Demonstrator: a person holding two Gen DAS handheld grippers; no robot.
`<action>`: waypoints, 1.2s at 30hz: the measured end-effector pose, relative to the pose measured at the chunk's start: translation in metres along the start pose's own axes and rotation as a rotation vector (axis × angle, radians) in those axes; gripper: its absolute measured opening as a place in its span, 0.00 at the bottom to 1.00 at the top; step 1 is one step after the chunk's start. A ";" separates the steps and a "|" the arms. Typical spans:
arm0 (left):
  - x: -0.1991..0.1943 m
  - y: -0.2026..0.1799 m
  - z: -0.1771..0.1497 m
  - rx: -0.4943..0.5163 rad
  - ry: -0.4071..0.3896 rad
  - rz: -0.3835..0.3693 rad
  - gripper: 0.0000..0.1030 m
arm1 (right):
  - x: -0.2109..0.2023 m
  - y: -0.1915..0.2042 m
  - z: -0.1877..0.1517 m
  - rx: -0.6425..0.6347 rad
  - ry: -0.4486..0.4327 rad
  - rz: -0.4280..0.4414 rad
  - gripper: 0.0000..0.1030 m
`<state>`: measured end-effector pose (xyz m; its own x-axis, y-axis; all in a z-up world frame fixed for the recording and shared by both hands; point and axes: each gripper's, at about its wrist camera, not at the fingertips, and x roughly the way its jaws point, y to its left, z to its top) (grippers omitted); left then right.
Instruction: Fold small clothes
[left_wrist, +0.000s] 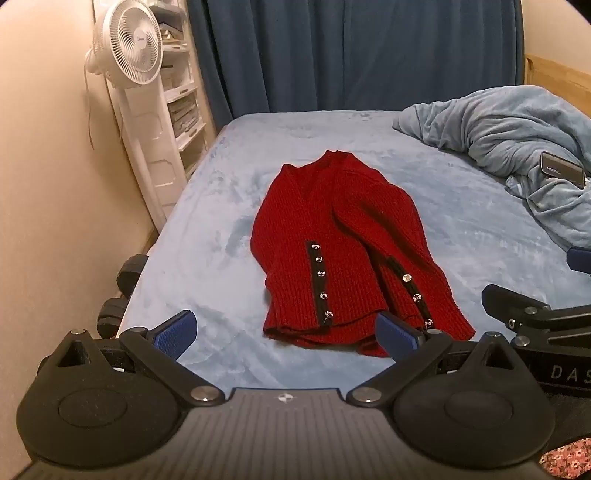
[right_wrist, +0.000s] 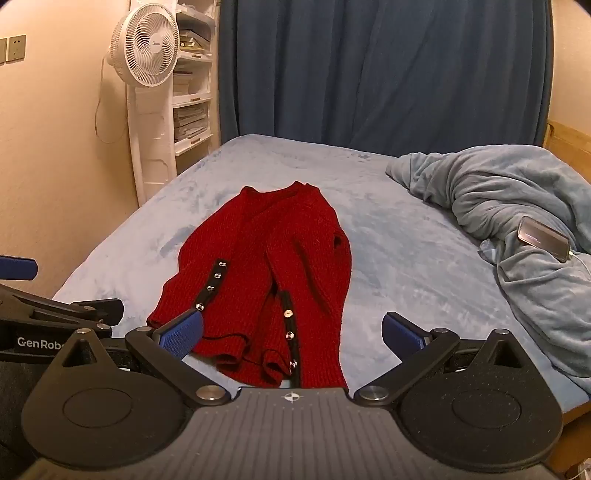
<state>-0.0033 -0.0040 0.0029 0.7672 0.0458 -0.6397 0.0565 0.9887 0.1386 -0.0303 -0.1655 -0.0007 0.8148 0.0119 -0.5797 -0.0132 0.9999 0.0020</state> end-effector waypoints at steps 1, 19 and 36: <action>0.000 0.000 0.000 0.000 0.000 0.000 1.00 | -0.005 -0.007 0.001 -0.020 -0.018 -0.007 0.99; 0.001 -0.001 -0.002 0.010 0.008 -0.001 1.00 | -0.005 -0.007 0.000 -0.015 -0.013 -0.019 0.99; 0.001 -0.001 -0.002 0.012 0.006 -0.001 1.00 | -0.005 -0.006 -0.001 -0.019 -0.016 -0.023 0.99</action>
<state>-0.0037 -0.0048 0.0001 0.7636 0.0459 -0.6440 0.0650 0.9869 0.1474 -0.0348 -0.1716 0.0015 0.8241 -0.0110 -0.5663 -0.0050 0.9996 -0.0267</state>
